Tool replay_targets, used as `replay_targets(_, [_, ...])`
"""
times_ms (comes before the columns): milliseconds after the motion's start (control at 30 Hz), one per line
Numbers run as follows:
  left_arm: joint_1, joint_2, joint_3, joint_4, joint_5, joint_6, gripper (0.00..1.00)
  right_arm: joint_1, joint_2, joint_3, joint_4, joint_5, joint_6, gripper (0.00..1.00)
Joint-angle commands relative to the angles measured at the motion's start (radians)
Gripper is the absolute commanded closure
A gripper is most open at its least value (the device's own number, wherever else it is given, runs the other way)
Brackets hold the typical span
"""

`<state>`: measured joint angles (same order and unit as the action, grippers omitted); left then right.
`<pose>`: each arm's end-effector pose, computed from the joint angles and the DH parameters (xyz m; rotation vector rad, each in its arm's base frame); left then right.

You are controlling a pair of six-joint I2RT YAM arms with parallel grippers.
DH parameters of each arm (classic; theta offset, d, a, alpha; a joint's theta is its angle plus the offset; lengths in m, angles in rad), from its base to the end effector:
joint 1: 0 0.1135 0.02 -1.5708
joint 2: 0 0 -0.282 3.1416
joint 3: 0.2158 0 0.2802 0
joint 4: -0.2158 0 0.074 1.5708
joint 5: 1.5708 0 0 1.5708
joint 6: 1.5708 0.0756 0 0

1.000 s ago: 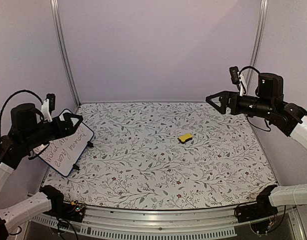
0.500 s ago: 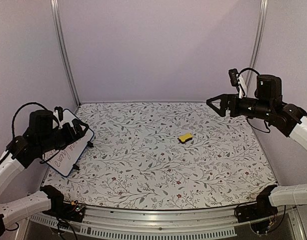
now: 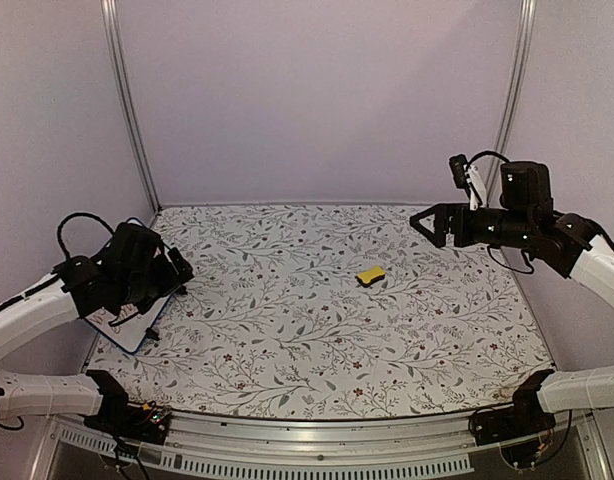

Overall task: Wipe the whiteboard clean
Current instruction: Move the whiteboard to the center of the board.

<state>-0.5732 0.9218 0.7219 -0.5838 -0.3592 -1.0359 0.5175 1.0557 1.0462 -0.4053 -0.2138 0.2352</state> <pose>0.2096 -0.1036 0.2404 -0.7021 2.2180 -0.4020 0.2447 0.1577 0.3567 -0.4281 1.9983 0.6922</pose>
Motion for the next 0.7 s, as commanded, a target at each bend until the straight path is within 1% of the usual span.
replay_targets(0, [-0.033,0.081,0.045,-0.067,-0.137,-0.152,0.0,0.007,-0.005,-0.017,-0.006,0.017,0.005,0.01])
replay_targets(200, [-0.041,0.257,0.095,-0.113,-0.191,-0.294,0.01,0.007,-0.013,-0.036,0.007,0.005,0.013,0.01])
replay_targets(233, [-0.04,0.29,0.11,-0.133,-0.21,-0.325,0.02,0.007,-0.014,-0.038,0.009,0.004,0.013,0.01])
replay_targets(300, [-0.041,0.364,0.145,-0.178,-0.247,-0.394,0.09,0.007,-0.014,-0.041,0.009,0.0,0.016,0.01])
replay_targets(367, [-0.039,0.434,0.191,-0.201,-0.267,-0.437,0.13,0.007,-0.015,-0.042,0.01,-0.005,0.018,0.01])
replay_targets(533, [-0.017,0.597,0.276,-0.205,-0.284,-0.468,0.21,0.007,-0.02,-0.041,0.006,-0.017,0.026,0.01])
replay_targets(600, [0.005,0.654,0.298,-0.204,-0.277,-0.477,0.29,0.007,-0.027,-0.043,0.003,-0.018,0.026,0.01])
replay_targets(667, [0.029,0.703,0.313,-0.189,-0.27,-0.475,0.34,0.007,-0.035,-0.044,0.001,-0.019,0.027,0.01])
